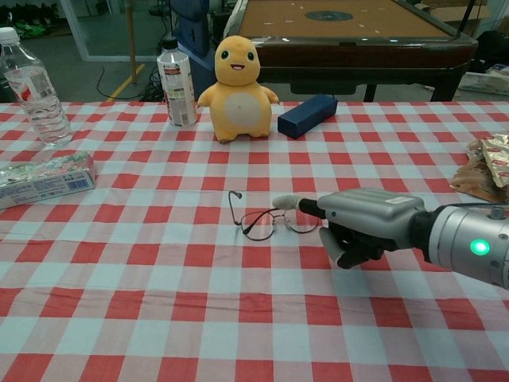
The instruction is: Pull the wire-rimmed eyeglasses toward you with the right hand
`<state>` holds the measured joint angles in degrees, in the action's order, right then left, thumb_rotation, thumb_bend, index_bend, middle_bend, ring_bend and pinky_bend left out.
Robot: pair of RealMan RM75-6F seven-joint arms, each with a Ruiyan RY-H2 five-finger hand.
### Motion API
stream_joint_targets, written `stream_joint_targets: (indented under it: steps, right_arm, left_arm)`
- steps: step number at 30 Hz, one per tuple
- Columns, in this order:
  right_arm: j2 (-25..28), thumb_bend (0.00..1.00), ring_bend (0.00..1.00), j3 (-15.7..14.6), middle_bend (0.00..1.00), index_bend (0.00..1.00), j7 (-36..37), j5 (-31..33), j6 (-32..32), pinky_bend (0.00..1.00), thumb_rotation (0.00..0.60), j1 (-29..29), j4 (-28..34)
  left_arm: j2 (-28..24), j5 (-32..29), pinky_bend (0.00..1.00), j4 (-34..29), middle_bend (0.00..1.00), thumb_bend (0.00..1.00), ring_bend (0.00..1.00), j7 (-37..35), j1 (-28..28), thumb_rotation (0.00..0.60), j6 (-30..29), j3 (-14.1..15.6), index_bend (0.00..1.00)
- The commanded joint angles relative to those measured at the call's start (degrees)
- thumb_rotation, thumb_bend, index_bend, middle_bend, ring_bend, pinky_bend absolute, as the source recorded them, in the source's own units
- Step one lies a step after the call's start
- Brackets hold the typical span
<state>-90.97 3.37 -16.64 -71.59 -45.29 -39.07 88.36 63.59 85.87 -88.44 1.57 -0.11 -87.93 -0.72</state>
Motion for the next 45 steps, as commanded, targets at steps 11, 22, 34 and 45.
stream_joint_targets:
  steps: [11, 22, 34, 45]
  right_arm:
    - [-3.0, 0.85, 1.0, 1.0, 0.97, 0.0, -3.8, 7.9, 3.9, 0.91, 0.6, -3.9, -3.1]
    - [-2.8, 0.85, 1.0, -0.3, 0.97, 0.0, -4.5, 9.8, 3.9, 0.91, 0.6, -4.7, -3.7]
    - [2.6, 0.85, 1.0, -2.1, 0.97, 0.0, -0.5, -4.6, -4.7, 0.91, 0.6, -2.0, 5.2]
    - [2.9, 0.85, 1.0, -3.8, 0.97, 0.0, -11.2, -9.2, -6.1, 0.91, 0.6, -2.8, 12.6]
  left_arm:
    - [0.1, -0.1, 0.0, 0.5, 0.0, 0.45, 0.01, -0.4, 0.1, 0.6, 0.1, 0.1, 0.0]
    - [0.0, 0.0, 0.0, 0.3, 0.0, 0.45, 0.01, -0.2, 0.1, 0.6, 0.2, 0.0, 0.0]
    - [-0.3, 0.4, 0.0, -0.6, 0.0, 0.45, 0.01, 0.3, -0.1, 0.6, -0.1, -0.1, 0.0]
    - [-0.5, 0.4, 0.0, -0.5, 0.0, 0.45, 0.01, -0.1, 0.2, 0.6, -0.6, 0.0, 0.0]
